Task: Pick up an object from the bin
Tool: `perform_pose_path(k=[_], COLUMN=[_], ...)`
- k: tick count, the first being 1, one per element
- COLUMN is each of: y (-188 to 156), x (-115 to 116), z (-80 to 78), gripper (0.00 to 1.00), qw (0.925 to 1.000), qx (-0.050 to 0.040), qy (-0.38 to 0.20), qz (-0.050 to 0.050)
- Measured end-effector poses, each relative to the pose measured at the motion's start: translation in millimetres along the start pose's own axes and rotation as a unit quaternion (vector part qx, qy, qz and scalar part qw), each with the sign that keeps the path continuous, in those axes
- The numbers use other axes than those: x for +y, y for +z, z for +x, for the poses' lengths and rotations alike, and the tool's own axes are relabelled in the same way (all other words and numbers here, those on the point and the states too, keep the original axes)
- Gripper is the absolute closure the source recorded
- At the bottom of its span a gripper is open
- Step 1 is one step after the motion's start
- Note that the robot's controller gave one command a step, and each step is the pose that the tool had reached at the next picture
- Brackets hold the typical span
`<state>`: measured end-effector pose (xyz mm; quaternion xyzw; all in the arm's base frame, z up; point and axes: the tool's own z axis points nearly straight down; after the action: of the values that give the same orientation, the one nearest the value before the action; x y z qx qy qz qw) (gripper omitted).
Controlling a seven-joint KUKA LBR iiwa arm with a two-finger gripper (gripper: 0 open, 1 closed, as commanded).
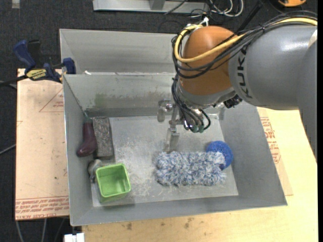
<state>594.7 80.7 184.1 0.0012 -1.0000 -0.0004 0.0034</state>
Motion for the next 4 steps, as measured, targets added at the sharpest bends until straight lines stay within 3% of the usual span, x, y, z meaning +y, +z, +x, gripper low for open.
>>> perform_pose_path(k=[1, 2, 3, 4], y=[-4.7, 67.1, 77.2, 66.6], x=[-0.4, -39.1, -51.4, -33.4], z=[-1.7, 20.3, 27.9, 32.3], gripper=[0.00, 0.00, 0.00, 0.00], qw=[1.0000, 0.9984, 0.9982, 0.9929], qx=[-0.0040, -0.0051, -0.0023, -0.0044], qy=[0.001, -0.056, -0.060, -0.119], qz=[0.000, 0.000, 0.000, 0.000])
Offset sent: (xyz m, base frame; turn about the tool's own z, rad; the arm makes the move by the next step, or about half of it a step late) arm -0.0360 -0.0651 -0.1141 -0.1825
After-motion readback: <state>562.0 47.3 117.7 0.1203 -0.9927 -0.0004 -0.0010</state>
